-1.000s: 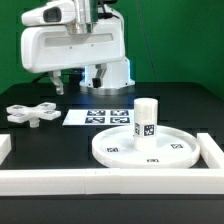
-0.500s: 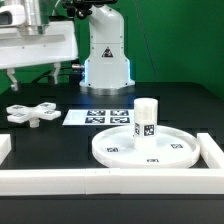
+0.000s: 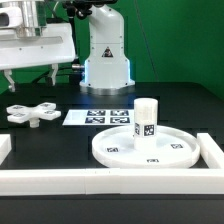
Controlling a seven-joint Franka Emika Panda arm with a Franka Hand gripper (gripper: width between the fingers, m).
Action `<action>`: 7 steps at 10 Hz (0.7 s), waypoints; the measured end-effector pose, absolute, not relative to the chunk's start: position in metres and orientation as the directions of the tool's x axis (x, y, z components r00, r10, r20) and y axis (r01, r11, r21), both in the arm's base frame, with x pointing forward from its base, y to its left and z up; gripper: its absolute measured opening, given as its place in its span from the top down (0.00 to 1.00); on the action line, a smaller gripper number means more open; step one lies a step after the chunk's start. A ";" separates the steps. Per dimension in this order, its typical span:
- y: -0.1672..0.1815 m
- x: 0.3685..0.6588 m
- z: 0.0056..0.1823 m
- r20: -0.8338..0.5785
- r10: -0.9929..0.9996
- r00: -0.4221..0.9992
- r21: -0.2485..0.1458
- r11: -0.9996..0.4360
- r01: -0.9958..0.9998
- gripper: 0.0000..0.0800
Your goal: Assemble round table
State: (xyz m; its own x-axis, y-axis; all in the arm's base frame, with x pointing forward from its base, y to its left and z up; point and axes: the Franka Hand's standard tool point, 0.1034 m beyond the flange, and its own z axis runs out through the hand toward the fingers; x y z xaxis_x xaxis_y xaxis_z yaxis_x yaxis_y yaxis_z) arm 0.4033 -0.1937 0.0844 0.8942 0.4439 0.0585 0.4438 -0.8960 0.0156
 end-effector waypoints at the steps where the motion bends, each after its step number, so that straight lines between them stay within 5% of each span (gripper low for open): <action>1: -0.195 0.400 0.077 0.048 0.346 0.937 0.027 -0.938 0.345 0.19; 7: -0.197 0.392 0.066 0.019 0.348 0.937 0.012 -0.937 0.348 0.19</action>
Offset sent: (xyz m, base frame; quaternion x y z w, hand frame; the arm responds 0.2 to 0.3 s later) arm 0.0000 0.0000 0.0000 0.0000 0.0000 0.0000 1.0000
